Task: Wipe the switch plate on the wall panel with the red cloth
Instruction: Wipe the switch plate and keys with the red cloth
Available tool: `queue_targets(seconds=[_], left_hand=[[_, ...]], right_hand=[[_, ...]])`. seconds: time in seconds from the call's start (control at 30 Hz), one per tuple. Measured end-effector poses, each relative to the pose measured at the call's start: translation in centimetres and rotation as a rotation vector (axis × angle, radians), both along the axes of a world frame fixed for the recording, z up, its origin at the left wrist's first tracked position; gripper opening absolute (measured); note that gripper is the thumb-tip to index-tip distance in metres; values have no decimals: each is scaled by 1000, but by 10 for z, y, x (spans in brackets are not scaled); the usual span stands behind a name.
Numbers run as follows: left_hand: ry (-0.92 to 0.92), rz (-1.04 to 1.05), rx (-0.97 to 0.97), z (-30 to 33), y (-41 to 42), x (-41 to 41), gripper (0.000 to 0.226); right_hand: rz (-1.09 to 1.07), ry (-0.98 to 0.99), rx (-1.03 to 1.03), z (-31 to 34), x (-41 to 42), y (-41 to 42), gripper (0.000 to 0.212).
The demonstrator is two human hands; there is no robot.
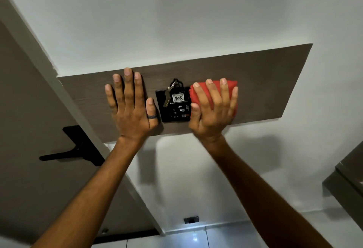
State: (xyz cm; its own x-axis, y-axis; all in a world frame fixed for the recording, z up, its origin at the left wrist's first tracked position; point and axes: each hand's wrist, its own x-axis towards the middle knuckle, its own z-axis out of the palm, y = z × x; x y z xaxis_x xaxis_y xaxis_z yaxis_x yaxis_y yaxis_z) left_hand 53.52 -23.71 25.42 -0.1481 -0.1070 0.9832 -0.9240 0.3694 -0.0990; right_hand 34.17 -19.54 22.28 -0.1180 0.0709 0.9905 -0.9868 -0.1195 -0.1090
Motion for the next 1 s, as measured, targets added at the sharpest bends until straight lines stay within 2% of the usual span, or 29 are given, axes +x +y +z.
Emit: queue_targets(seconds=[0.03, 0.07, 0.13, 0.17, 0.2, 0.3, 0.33, 0.43, 0.47, 0.57, 0.6, 0.63, 0.73, 0.77, 0.9, 1.0], left_hand=[[-7, -1, -6, 0, 0, -1, 62], [-18, -5, -6, 2, 1, 0, 62], [-27, 7, -14, 1, 1, 0, 62], [-33, 17, -15, 0, 1, 1, 62], [-35, 19, -12, 1, 0, 1, 62], [-48, 15, -22, 0, -1, 1, 62], [-46, 1, -14, 0, -1, 2, 62], [-45, 2, -25, -2, -2, 2, 62], [-43, 6, -28, -1, -2, 1, 62], [-32, -10, -24, 1, -1, 0, 62], [-29, -23, -14, 1, 0, 0, 62], [-26, -34, -6, 0, 1, 1, 61], [-20, -13, -13, -1, 0, 1, 61], [-22, -15, -17, 0, 0, 1, 60], [-38, -20, -13, 1, -1, 3, 61], [-28, -12, -27, 0, -1, 3, 61]], right_hand=[[-10, -39, 4, -5, 8, 0, 45], [-1, 22, 14, -7, 7, 2, 45], [32, 277, 26, -2, -24, 3, 45], [30, 313, 9, 3, -37, 1, 45], [23, 257, 16, 6, -38, -1, 44], [10, -70, 24, 0, 6, 1, 42], [25, -57, 34, -4, 11, 3, 43], [63, 260, 50, 5, -27, 7, 44], [58, 256, 48, 11, -34, 5, 43], [40, -69, 59, 20, 0, 5, 40], [43, -106, 65, 19, 11, 4, 41], [47, -68, 69, 17, 14, 6, 43], [46, 210, 63, 22, -17, 7, 45], [23, 224, 56, 23, -25, 6, 43], [-31, -42, 21, 7, 0, -1, 37], [-30, -13, 56, -19, -1, 13, 34]])
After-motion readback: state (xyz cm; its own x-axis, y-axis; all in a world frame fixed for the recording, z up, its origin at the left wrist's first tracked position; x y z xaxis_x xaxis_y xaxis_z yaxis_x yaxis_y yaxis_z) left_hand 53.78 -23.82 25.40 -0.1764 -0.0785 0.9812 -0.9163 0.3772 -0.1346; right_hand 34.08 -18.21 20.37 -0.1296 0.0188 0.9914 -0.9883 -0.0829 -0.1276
